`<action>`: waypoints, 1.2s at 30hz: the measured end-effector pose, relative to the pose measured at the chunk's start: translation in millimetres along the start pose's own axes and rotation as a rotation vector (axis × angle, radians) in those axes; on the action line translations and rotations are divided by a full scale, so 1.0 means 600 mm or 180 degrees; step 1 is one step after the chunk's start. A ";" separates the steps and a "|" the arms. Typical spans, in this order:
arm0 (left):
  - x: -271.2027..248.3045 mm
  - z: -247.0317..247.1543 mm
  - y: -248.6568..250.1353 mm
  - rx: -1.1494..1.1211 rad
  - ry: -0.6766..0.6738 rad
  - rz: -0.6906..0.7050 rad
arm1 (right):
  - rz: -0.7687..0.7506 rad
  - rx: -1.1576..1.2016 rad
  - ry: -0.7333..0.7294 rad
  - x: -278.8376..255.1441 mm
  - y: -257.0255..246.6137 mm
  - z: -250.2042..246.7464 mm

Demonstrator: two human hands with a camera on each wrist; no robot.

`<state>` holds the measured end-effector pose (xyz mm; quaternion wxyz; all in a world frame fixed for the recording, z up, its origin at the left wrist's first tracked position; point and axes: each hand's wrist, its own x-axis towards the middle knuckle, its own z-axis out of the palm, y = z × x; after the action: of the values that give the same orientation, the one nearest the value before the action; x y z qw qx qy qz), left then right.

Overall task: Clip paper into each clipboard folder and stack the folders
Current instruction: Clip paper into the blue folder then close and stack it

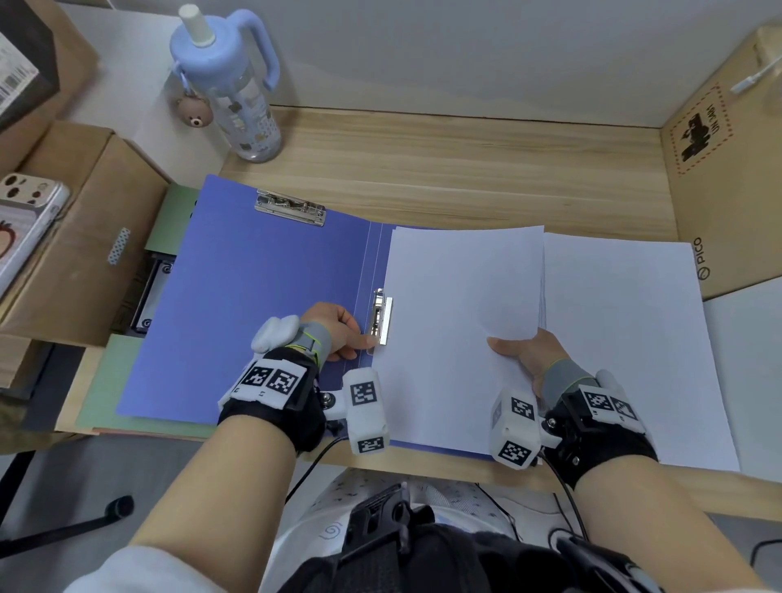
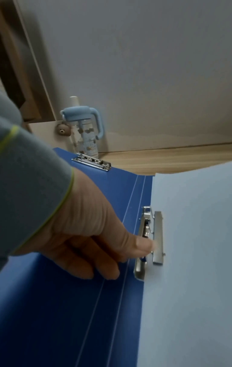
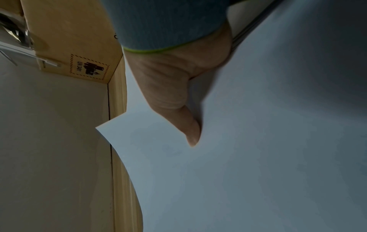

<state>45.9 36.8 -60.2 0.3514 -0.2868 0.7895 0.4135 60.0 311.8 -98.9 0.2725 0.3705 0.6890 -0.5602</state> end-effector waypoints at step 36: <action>-0.006 -0.087 0.025 0.0281 0.1149 0.0559 | -0.1687 -0.1072 -0.0053 -0.099 -0.146 0.093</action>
<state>20.2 0.3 -28.7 0.1790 -0.2706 0.8790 0.3494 20.4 236.5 -14.5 0.1801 0.1231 0.8424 -0.4928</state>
